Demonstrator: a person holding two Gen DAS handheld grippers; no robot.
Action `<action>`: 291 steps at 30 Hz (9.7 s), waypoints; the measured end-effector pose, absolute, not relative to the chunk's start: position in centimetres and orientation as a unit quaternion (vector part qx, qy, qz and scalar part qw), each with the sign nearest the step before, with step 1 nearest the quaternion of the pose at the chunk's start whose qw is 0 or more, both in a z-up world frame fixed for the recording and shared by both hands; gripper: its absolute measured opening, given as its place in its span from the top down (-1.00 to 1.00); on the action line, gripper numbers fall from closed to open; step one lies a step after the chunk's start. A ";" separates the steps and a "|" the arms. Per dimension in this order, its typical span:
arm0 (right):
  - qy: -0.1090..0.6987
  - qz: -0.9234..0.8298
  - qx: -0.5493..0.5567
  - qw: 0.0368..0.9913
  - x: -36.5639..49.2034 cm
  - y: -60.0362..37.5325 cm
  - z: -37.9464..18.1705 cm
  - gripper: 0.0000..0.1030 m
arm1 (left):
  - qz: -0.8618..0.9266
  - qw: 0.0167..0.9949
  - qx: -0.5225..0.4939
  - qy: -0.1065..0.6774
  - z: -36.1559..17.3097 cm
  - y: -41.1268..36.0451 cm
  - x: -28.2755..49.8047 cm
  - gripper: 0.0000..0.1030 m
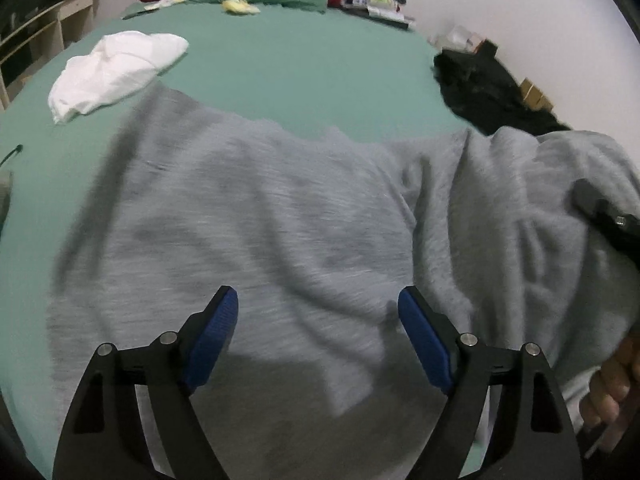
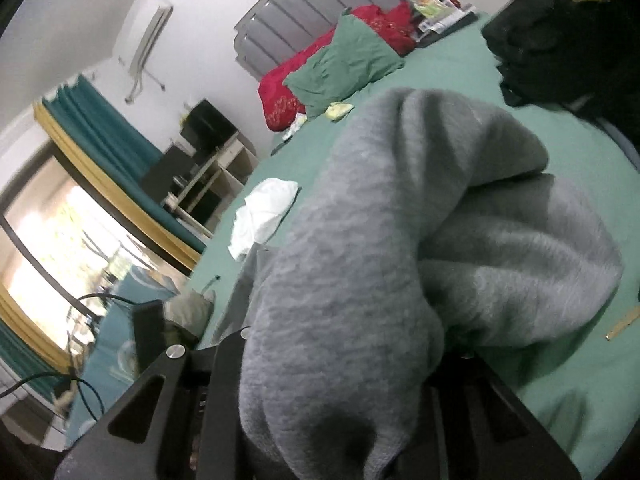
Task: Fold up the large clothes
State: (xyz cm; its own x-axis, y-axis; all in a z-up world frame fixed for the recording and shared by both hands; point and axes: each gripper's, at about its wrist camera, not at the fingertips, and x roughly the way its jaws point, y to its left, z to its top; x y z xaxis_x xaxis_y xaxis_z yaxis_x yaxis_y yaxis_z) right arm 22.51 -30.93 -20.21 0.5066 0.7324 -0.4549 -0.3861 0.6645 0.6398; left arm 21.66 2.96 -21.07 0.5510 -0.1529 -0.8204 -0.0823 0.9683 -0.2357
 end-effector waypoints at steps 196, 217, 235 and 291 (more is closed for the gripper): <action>0.471 0.370 0.174 0.782 21.8 -17.5 -29.1 -0.38 | -0.189 0.835 -0.262 0.446 -29.5 17.5 21.5 -0.18; 0.393 0.378 0.110 0.831 16.5 -18.0 -22.2 -0.08 | -0.147 0.878 -0.242 0.387 -23.4 15.9 13.5 0.14; 0.332 0.396 0.130 0.846 11.5 -21.2 -15.9 -0.08 | -0.159 0.901 -0.208 0.345 -15.1 12.5 8.1 0.14; 0.237 0.574 0.139 0.772 8.6 6.9 -9.2 -0.08 | 0.023 0.954 -0.150 0.257 -3.6 37.0 -6.7 0.13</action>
State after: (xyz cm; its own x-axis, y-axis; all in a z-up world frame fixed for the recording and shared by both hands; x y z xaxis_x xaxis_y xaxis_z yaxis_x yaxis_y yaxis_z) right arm 8.57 6.88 -9.16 0.2292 0.9511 -0.2072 -0.8191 0.3034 0.4868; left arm -6.68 37.03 -3.56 0.8669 -0.0337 -0.4973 -0.1206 0.9539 -0.2749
